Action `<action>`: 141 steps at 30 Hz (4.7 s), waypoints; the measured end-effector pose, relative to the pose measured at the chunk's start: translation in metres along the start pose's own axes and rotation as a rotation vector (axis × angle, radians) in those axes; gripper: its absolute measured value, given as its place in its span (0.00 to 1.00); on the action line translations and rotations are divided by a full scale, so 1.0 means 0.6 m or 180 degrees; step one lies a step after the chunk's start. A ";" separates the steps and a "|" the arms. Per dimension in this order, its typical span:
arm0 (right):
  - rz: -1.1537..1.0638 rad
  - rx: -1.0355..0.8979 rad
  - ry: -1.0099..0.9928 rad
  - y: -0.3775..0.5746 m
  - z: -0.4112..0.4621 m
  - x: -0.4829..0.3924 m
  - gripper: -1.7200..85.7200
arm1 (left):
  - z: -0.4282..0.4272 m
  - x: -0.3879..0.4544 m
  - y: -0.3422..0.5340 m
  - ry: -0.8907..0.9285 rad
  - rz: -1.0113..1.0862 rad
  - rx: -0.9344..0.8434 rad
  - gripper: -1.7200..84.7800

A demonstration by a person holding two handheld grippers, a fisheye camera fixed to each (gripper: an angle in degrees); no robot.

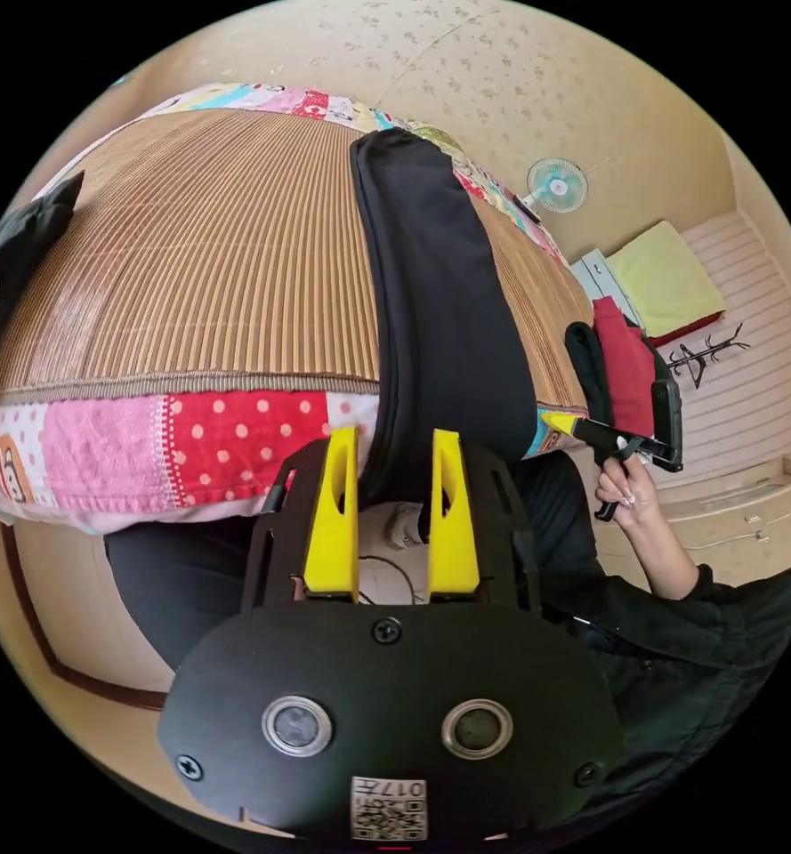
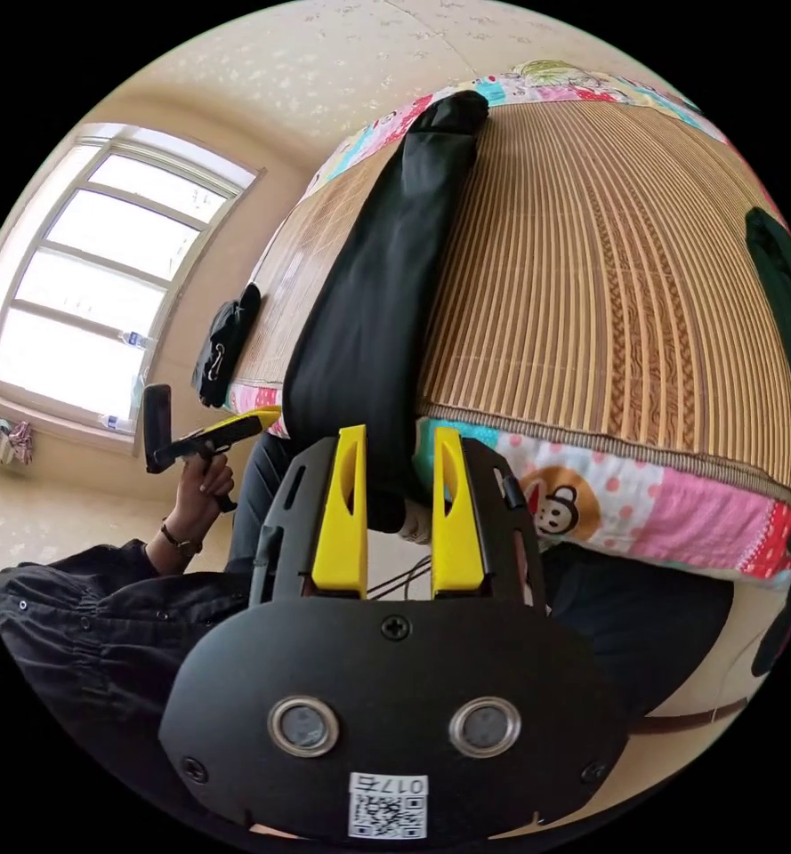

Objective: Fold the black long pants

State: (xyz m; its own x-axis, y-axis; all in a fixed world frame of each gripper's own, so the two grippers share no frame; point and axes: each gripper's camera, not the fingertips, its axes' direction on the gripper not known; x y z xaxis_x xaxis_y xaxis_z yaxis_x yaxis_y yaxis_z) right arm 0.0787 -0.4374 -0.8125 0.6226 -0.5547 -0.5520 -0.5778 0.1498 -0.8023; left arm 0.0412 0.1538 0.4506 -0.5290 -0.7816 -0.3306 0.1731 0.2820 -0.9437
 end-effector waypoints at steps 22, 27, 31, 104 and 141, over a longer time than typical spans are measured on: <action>0.0106 -0.0014 -0.0388 0.019 -0.008 0.096 0.14 | 0.039 -0.016 0.023 0.0712 0.0129 -0.0027 0.17; -0.0038 0.0117 -0.0750 0.045 -0.010 0.093 0.13 | 0.058 0.005 0.047 0.0424 0.0098 0.0072 0.16; 0.0013 0.0278 -0.0734 0.052 -0.007 0.070 0.15 | 0.073 0.024 0.073 0.0434 0.0118 0.0038 0.14; 0.0043 0.0311 0.0630 0.130 -0.098 -0.109 0.07 | 0.077 0.250 0.097 0.0141 0.1458 -0.0001 0.07; 0.0278 0.0457 -0.1525 0.206 -0.215 -0.123 0.17 | 0.070 0.098 0.019 0.2739 0.0461 -0.0298 0.13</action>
State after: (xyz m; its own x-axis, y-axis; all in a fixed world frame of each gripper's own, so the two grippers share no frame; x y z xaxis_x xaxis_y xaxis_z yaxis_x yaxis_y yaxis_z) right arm -0.1067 -0.4839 -0.8416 0.7668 -0.1024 -0.6336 -0.5811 0.3084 -0.7531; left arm 0.0470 0.0876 0.4198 -0.9566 -0.0543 -0.2864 0.2383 0.4199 -0.8757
